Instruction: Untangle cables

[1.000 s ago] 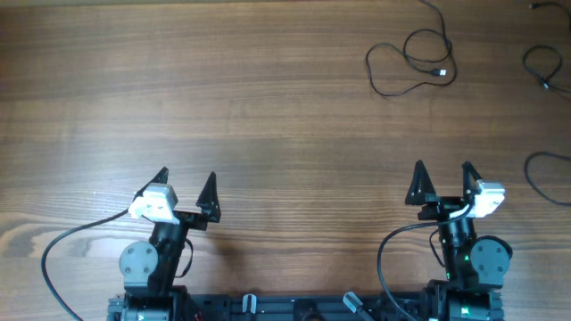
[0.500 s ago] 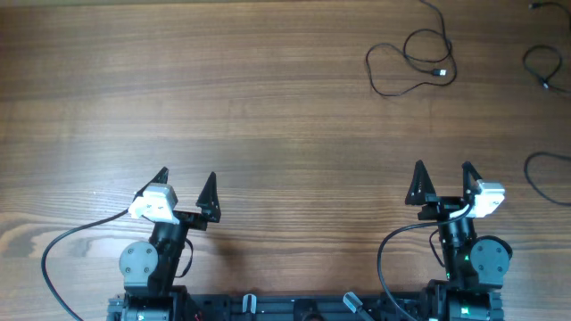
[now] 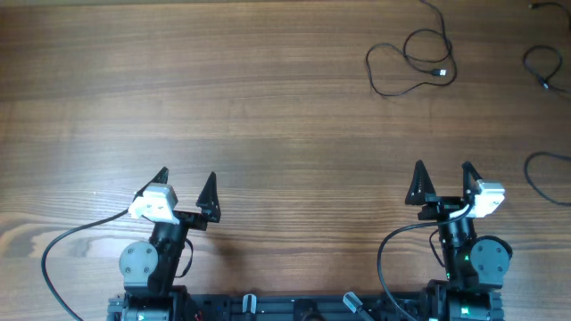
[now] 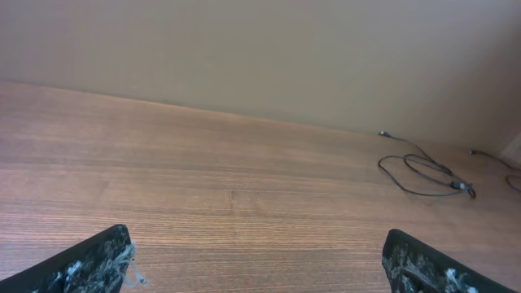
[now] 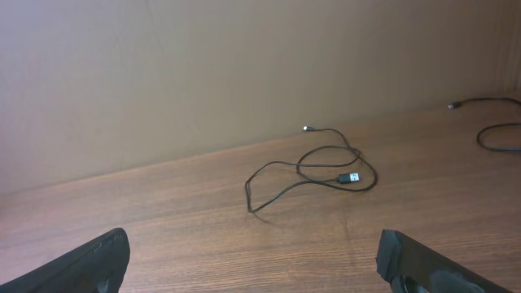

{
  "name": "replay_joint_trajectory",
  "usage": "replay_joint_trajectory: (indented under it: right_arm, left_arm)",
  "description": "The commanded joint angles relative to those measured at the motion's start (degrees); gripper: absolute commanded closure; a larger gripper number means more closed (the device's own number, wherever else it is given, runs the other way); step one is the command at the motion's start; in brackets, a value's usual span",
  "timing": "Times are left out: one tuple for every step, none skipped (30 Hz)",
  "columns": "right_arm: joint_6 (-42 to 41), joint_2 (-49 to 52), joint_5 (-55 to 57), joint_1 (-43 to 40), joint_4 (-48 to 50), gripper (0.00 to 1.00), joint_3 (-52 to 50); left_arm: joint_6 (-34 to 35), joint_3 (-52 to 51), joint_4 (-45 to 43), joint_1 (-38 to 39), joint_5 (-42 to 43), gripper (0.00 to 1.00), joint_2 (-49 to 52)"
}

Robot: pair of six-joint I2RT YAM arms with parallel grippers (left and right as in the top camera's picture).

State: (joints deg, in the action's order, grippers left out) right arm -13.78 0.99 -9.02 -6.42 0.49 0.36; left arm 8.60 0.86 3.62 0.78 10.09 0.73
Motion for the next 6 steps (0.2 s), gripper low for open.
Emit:
replay_joint_trajectory:
  right_arm:
    - [-0.3,-0.7,-1.2,0.2,0.3,0.0,-0.1]
    - [-0.3,-0.7,-1.2,0.2,0.3,0.0,-0.1]
    - [-0.3,-0.7,-1.2,0.2,0.3,0.01,-0.1]
    - [-0.3,-0.7,-1.2,0.2,0.3,0.0,-0.1]
    - [-0.3,-0.7,-1.2,0.2,0.3,0.0,-0.1]
    - [-0.3,-0.7,-1.2,0.2,0.3,0.0,-0.1]
  left_arm:
    - [-1.3,-0.5,0.0,-0.4,-0.6,0.0,-0.4]
    - [-1.3,-0.5,0.0,-0.4,-0.6,0.0,-0.4]
    - [-1.3,-0.5,0.0,-0.4,-0.6,0.0,-0.4]
    - [-1.3,-0.5,0.0,-0.4,-0.6,0.0,-0.4]
    - [-1.3,-0.5,0.0,-0.4,-0.6,0.0,-0.4]
    - [-1.3,-0.5,0.0,-0.4,-0.6,0.0,-0.4]
